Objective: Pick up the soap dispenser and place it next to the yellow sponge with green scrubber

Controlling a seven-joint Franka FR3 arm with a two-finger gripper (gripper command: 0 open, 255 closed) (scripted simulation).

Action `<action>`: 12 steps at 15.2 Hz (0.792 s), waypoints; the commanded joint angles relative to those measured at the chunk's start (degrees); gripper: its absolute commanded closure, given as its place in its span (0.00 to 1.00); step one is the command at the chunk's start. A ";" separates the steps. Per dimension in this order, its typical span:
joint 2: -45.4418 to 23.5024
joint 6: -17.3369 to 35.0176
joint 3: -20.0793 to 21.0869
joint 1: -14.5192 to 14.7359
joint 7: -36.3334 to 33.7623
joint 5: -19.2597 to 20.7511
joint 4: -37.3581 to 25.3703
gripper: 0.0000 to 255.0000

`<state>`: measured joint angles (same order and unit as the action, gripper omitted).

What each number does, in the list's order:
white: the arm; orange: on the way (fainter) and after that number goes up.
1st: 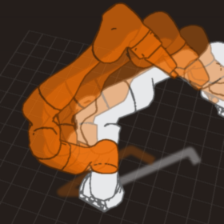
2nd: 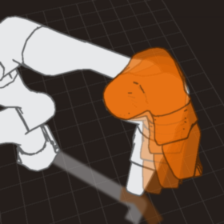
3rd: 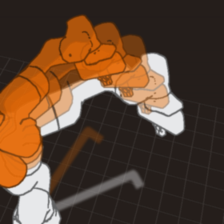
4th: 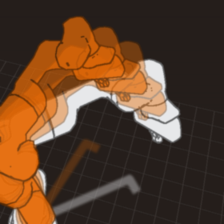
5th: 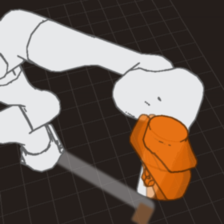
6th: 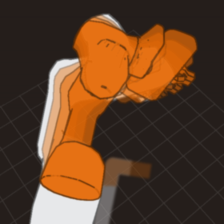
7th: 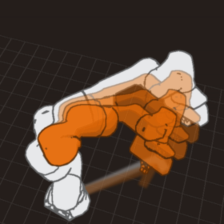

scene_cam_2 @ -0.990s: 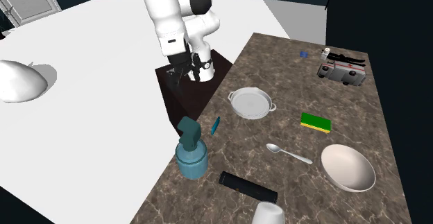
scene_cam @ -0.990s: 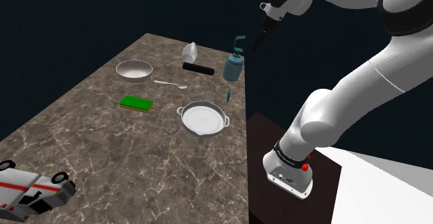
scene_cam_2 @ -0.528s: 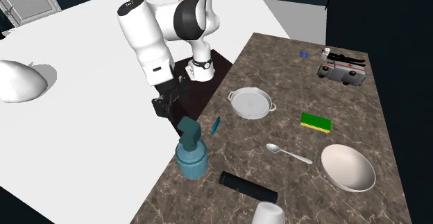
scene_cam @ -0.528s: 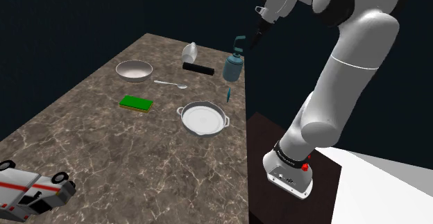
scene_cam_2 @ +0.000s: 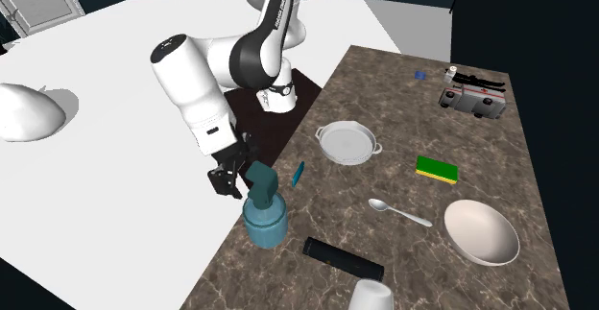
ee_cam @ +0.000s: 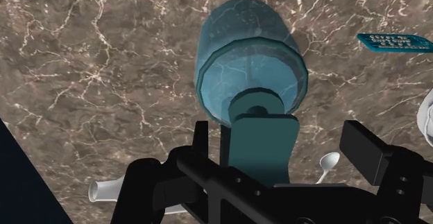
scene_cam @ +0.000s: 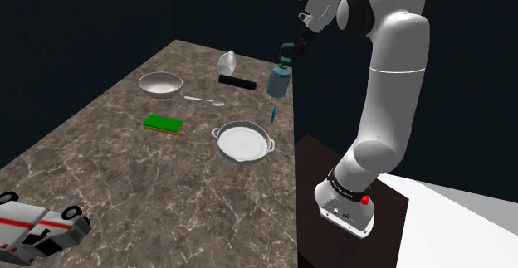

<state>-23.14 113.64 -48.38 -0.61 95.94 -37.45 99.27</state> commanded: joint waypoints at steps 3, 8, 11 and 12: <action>-1.58 1.89 1.01 -0.23 0.92 -1.64 0.82 0.00; -1.81 2.17 1.15 -0.26 1.05 -1.87 0.95 0.00; -1.80 2.16 1.15 -0.26 1.04 -1.86 0.94 0.00; -1.80 2.16 1.15 -0.26 1.04 -1.86 0.94 1.00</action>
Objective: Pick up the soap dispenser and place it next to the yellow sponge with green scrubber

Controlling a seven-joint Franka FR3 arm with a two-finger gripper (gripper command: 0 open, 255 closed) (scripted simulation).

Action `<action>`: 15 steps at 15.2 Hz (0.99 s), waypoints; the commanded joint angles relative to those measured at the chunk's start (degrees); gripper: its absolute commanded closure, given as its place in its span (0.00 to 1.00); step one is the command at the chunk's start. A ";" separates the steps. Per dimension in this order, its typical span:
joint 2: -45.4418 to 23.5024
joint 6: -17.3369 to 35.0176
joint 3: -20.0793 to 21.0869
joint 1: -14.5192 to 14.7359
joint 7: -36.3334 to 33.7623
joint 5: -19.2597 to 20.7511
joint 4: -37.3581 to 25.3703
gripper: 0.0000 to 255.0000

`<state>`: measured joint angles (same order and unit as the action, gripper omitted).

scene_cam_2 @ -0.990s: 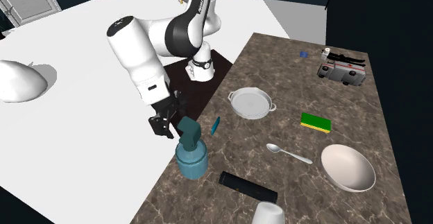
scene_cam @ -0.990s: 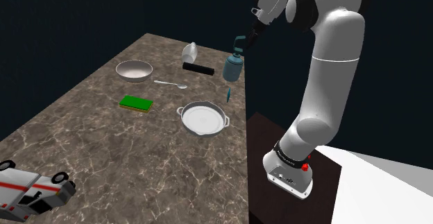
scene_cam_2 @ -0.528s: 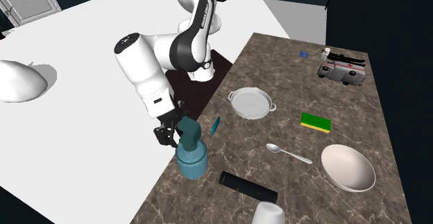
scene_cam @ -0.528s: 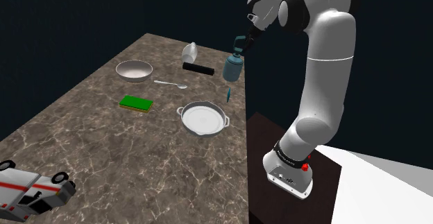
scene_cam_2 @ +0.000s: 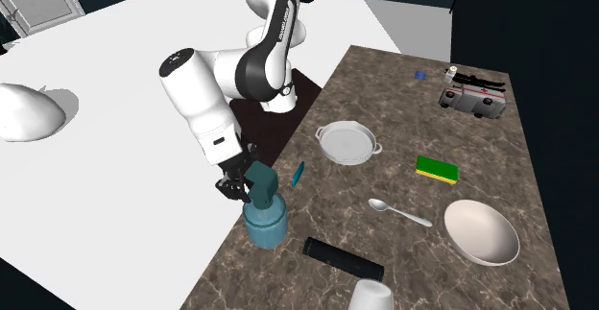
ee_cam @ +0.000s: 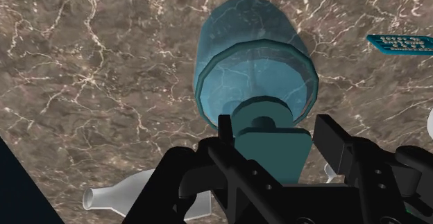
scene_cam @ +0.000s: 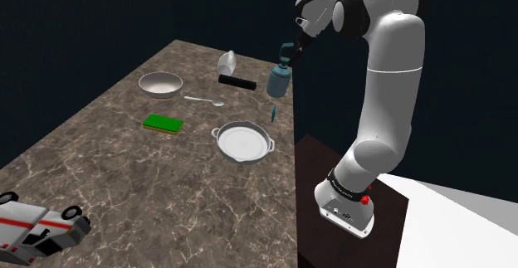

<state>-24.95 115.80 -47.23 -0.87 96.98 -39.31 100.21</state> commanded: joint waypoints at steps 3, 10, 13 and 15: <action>0.01 0.00 0.00 0.01 0.00 0.00 0.01 1.00; 0.33 -0.49 -0.20 0.11 -0.36 0.38 -0.32 1.00; 1.26 -2.04 -0.76 0.39 -1.42 1.47 -1.43 1.00; 1.83 -3.10 -1.10 0.54 -2.12 2.15 -2.24 1.00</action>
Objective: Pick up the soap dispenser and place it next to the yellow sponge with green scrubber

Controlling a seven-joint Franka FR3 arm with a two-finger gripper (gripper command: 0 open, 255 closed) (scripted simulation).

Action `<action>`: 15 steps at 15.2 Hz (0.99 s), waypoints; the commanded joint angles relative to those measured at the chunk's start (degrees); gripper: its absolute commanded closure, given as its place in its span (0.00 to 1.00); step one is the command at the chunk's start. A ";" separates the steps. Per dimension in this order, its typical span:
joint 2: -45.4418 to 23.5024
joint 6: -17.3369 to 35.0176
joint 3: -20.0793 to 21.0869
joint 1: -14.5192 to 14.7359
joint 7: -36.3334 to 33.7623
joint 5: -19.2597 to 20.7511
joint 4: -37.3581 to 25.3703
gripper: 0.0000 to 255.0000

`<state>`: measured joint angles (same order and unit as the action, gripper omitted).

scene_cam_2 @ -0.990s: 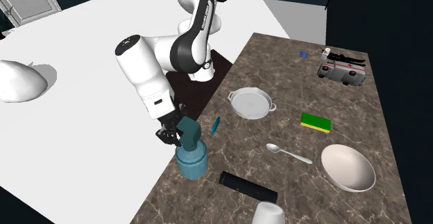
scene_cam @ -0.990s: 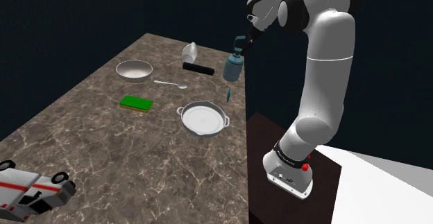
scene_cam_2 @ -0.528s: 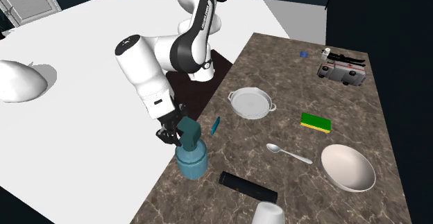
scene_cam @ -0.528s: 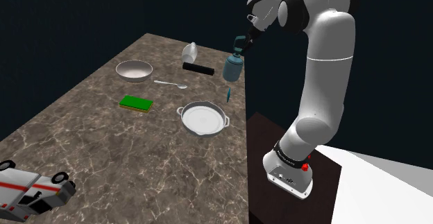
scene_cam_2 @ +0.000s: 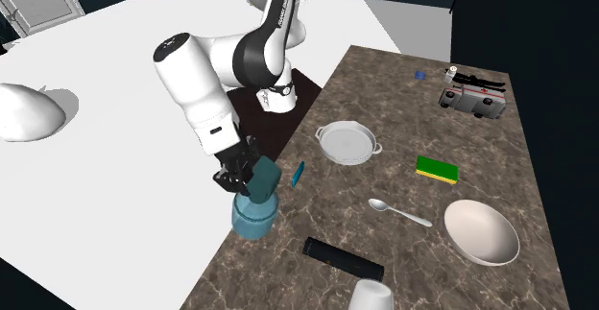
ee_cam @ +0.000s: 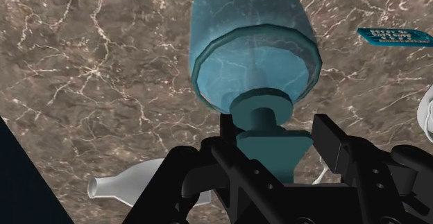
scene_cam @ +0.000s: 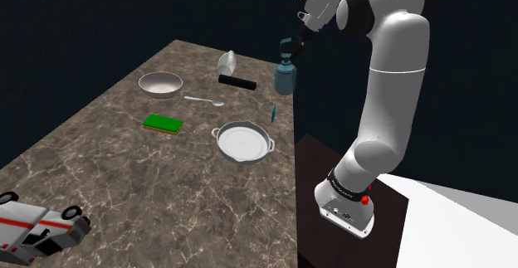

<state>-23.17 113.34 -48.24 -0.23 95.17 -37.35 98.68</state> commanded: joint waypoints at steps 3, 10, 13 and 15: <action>0.83 -2.29 -0.55 0.06 -1.31 1.14 -2.03 1.00; 2.22 -6.42 -1.37 0.11 -3.51 2.96 -5.68 1.00; 3.84 -6.42 -1.66 1.92 -5.34 4.24 -5.14 1.00; 6.45 -4.24 -1.79 5.52 -8.11 6.09 -2.16 1.00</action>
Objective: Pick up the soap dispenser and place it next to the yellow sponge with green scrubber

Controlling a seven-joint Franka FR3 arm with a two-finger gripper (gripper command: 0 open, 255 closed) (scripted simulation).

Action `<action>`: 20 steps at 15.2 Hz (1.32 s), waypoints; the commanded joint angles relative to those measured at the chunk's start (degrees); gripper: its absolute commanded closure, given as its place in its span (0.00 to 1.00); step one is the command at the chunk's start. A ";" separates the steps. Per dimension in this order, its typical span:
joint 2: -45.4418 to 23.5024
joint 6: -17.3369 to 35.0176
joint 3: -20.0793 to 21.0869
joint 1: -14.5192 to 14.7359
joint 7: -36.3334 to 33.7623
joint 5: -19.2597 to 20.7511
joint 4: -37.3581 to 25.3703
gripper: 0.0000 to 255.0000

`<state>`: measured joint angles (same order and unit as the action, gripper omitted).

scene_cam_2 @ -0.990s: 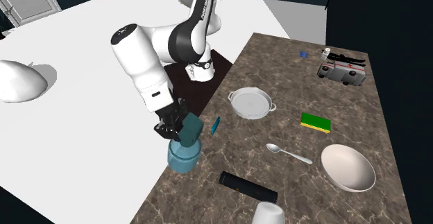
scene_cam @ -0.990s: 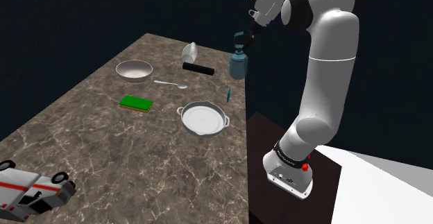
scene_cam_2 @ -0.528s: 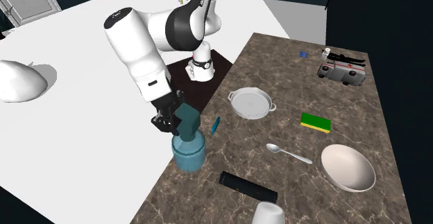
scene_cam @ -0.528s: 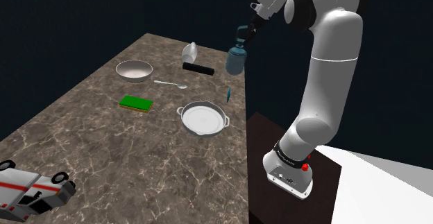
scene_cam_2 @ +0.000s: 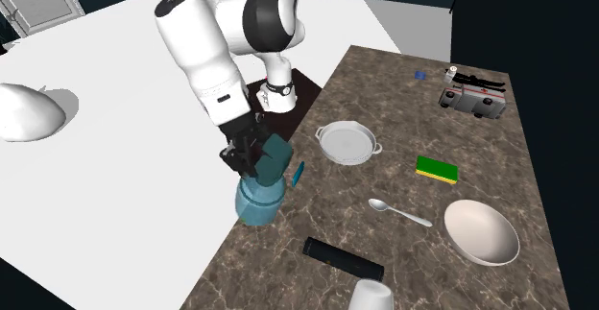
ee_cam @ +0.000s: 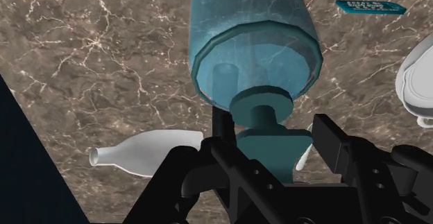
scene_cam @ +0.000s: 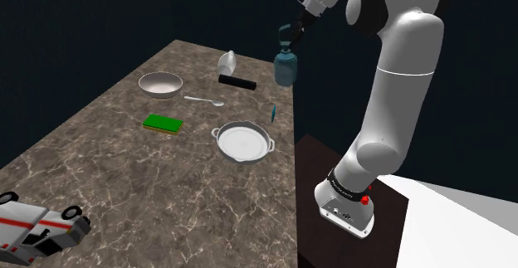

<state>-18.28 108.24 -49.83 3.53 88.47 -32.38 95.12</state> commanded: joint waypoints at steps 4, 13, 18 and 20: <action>6.27 4.88 0.18 8.17 -7.47 4.81 6.37 1.00; 13.07 11.75 3.85 18.56 -21.80 11.54 13.10 1.00; 14.11 14.24 6.68 22.71 -29.16 13.57 14.28 1.00; 14.01 14.99 7.83 24.19 -31.90 14.04 14.26 1.00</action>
<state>-4.37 122.74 -42.71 26.76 58.44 -18.77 109.35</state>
